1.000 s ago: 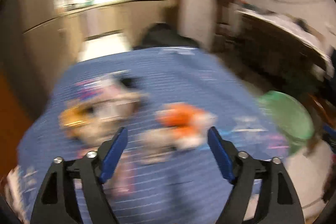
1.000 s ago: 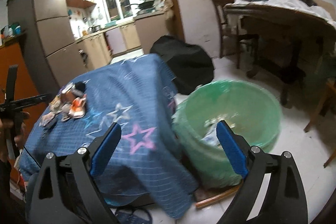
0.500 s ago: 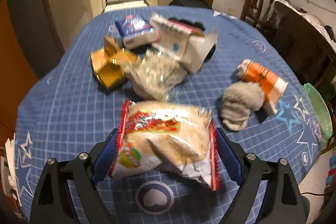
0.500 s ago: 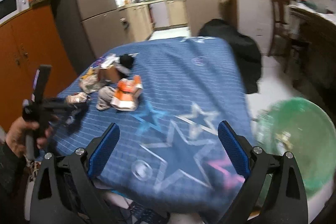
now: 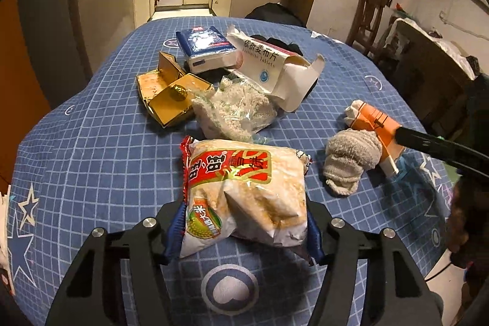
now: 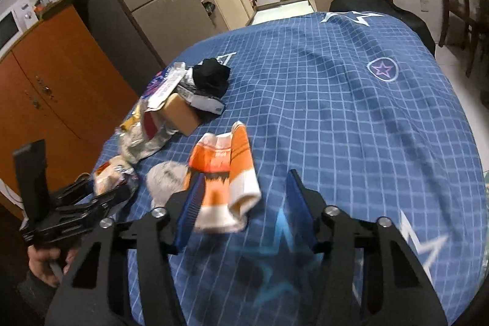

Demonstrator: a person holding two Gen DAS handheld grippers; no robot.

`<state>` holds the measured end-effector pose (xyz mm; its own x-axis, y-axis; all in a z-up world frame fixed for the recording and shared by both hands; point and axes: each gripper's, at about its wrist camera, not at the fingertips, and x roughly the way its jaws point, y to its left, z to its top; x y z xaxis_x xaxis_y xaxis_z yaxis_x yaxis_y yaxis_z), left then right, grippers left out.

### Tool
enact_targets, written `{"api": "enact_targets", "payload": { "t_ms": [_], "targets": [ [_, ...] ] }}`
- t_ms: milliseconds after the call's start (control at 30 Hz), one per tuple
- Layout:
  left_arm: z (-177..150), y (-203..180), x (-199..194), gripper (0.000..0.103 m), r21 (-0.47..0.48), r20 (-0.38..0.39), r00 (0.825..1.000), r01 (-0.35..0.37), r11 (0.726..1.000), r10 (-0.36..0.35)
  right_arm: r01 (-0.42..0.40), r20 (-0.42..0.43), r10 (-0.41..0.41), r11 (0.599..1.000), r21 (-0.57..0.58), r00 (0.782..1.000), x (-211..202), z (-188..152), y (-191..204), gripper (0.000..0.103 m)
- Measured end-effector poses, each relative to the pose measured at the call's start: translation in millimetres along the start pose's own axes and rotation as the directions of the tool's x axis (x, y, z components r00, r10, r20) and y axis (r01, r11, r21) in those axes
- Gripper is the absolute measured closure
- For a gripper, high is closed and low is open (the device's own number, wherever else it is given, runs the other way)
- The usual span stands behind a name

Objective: Collect trash
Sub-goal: 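Grasp the snack bag with the left tool while the right tool grasps the orange-white carton, then carry both items over the green basin and open both tools to release them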

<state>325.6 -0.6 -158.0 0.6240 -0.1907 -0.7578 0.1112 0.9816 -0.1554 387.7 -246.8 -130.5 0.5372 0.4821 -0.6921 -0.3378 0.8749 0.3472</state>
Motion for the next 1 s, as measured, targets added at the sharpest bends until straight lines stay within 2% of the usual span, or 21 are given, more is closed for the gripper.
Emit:
{"api": "enact_targets", "payload": {
  "t_ms": [67, 167, 233, 333, 467, 633, 833, 1000],
  "targets": [
    [-2.0, -1.3, 0.6, 0.04, -0.002, 0.002, 1.0, 0.002, 1.0, -0.002, 0.013, -0.011, -0.013, 1.0, -0.009, 1.0, 5.9, 1.7, 1.4, 0.068],
    [-1.5, -0.6, 0.7, 0.041, -0.007, 0.008, 1.0, 0.002, 1.0, -0.002, 0.037, -0.033, -0.038, 0.999, -0.033, 0.999, 16.1, 1.9, 5.4, 0.083],
    [-3.8, -2.8, -0.4, 0.041, -0.003, 0.013, 1.0, 0.001, 1.0, -0.001, 0.046, -0.032, -0.048, 0.998, -0.049, 0.998, 16.7, -0.6, 7.3, 0.084],
    [-8.2, -7.0, -2.8, 0.041, -0.001, 0.02, 1.0, -0.002, 1.0, 0.002, 0.086, 0.013, -0.085, 0.994, -0.072, 0.996, 6.0, -3.0, 14.6, 0.093],
    [-10.1, -13.0, -12.9, 0.043, 0.005, 0.049, 0.999, -0.017, 1.0, 0.017, 0.155, 0.114, -0.143, 0.983, -0.095, 0.983, -24.7, -3.0, 26.9, 0.093],
    [-4.0, -25.4, -41.2, 0.043, -0.006, 0.112, 0.993, -0.026, 1.0, 0.026, 0.267, 0.256, -0.223, 0.951, -0.153, 0.941, -75.3, -10.9, 53.2, 0.093],
    [5.8, -54.0, -81.3, 0.043, 0.008, 0.193, 0.981, -0.019, 1.0, 0.017, 0.353, 0.356, -0.279, 0.921, -0.163, 0.892, -125.0, -24.5, 64.5, 0.093],
    [13.1, -77.6, -101.6, 0.043, 0.024, 0.224, 0.974, 0.002, 1.0, -0.007, 0.416, 0.41, -0.328, 0.898, -0.145, 0.851, -153.7, -37.3, 64.7, 0.092]
  ]
}}
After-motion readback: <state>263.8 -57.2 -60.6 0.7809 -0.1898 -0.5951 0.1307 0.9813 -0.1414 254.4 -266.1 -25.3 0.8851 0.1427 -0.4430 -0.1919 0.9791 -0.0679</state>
